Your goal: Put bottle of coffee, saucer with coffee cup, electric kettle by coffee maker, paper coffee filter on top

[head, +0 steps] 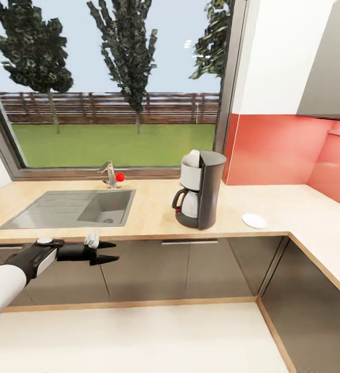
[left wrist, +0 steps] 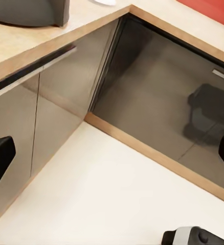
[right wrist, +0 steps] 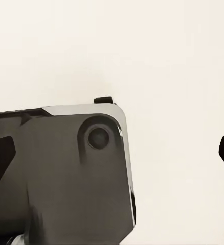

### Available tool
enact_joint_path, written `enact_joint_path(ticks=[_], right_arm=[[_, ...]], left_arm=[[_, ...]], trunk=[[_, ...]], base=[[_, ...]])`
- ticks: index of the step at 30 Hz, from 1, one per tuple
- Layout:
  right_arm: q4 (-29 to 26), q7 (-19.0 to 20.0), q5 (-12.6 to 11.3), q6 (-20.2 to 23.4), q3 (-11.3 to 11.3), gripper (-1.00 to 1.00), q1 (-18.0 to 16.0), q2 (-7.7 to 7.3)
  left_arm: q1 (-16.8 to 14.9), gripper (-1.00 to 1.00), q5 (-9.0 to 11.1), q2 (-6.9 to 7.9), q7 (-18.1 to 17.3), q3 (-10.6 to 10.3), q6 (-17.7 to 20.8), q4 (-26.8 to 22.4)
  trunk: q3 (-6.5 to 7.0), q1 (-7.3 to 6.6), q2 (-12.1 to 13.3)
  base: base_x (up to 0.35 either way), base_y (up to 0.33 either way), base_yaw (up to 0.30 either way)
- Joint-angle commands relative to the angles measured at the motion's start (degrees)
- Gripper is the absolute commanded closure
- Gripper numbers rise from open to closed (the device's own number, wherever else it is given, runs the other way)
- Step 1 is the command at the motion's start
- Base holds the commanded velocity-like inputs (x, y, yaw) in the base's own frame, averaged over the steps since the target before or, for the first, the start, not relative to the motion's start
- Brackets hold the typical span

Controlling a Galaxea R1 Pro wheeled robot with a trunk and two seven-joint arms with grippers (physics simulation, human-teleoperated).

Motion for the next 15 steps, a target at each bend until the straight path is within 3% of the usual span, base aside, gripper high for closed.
enact_joint_path(ticks=[1,10,12,15], right_arm=[[0.0,0.0,-0.4,-0.2,-0.1,-1.00,0.0,0.02],[0.0,0.0,-0.4,-0.2,-0.1,-1.00,0.0,0.02],[0.0,0.0,-0.4,-0.2,-0.1,-1.00,0.0,0.02],[0.0,0.0,-0.4,-0.1,-0.1,-1.00,0.0,0.06]], left_arm=[[0.0,-1.00,0.5,0.06,0.0,-0.5,0.1,0.0],[3.3,-1.00,0.4,-0.41,1.7,-0.6,0.0,0.4],[4.8,-1.00,0.4,-0.44,3.2,-0.6,0.0,0.5],[7.7,-1.00,0.3,-0.38,9.1,-0.6,0.0,0.5]], trunk=[[-0.13,0.03,-0.1],[-0.13,0.03,-0.1],[-0.13,0.03,-0.1],[-0.13,0.03,-0.1]], base=[[-0.049,0.026,0.000],[-0.010,0.005,0.005],[-0.001,0.000,0.110],[0.000,0.000,0.210]])
